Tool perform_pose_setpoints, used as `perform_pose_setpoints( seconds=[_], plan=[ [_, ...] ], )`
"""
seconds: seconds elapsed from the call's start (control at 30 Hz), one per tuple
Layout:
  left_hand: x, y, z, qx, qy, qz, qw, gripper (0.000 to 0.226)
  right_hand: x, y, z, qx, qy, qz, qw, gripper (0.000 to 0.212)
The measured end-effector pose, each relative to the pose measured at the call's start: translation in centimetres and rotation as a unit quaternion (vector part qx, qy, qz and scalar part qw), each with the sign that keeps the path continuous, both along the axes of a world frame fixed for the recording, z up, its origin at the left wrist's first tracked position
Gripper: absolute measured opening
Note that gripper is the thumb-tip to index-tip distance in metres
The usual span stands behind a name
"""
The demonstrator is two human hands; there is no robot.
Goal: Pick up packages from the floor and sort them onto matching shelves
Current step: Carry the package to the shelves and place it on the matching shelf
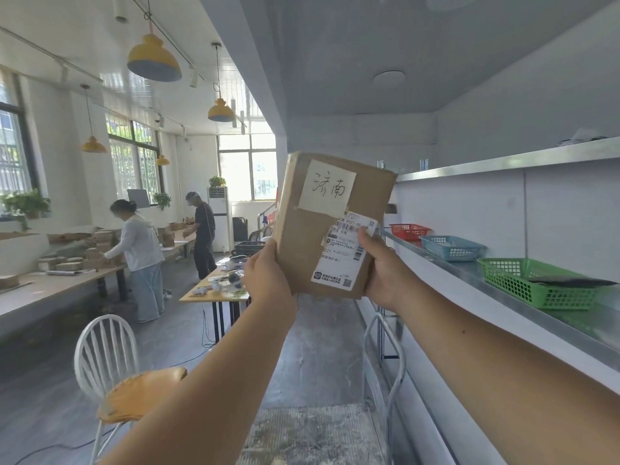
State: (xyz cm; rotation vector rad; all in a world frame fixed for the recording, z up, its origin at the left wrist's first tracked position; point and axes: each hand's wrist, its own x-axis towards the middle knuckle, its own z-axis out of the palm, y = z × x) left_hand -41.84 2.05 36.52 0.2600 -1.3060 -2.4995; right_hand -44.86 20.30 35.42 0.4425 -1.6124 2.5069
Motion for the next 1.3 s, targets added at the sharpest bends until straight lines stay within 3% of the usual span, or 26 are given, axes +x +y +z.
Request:
perform_pose_setpoints(
  seconds=[0.07,0.17,0.27,0.37,0.5,0.6,0.73,0.87,1.07,1.2,1.3],
  plan=[
    [0.2,-0.2,0.1,-0.016,0.011,-0.004,1.0,0.038,0.4,0.0,0.0,-0.002,-0.009,-0.011,1.0,0.099],
    [0.4,-0.1,-0.3,-0.043,0.05,0.013,0.998,0.014,0.8,-0.2,-0.3,-0.038,-0.027,-0.013,0.999,0.074],
    [0.4,0.0,-1.0,-0.079,0.083,0.002,0.993,0.03,1.2,-0.1,-0.4,-0.055,-0.041,-0.015,0.998,0.053],
    [0.0,-0.1,-1.5,-0.124,0.102,-0.014,0.987,0.041,1.4,0.2,-0.1,-0.064,-0.058,-0.019,0.996,0.061],
    [-0.2,-1.0,-1.8,-0.152,0.12,-0.054,0.979,0.026,1.4,1.2,0.2,-0.059,-0.054,0.0,0.997,0.075],
    [-0.2,-1.7,-2.1,-0.15,0.139,-0.105,0.973,0.029,1.8,1.8,0.2,-0.034,-0.053,0.002,0.998,0.08],
    [-0.6,-1.5,-2.7,-0.169,0.165,-0.087,0.968,0.033,1.6,2.1,-0.1,0.035,-0.082,-0.034,0.995,0.094],
    [-0.7,-1.1,-2.8,-0.194,0.208,-0.082,0.955,0.024,1.4,1.8,-0.3,0.038,-0.09,-0.08,0.992,0.098],
    [-1.9,-2.3,-3.6,-0.136,0.229,-0.169,0.949,0.093,2.2,1.0,0.3,0.051,-0.02,-0.072,0.996,0.078],
    [-2.0,-2.3,-3.7,-0.073,0.218,-0.224,0.947,0.081,2.4,0.9,0.3,0.054,-0.011,-0.077,0.995,0.078],
    [-2.0,-2.1,-3.6,-0.055,0.2,-0.248,0.946,0.1,2.7,0.5,0.5,0.052,-0.015,-0.08,0.995,0.081]
  ],
)
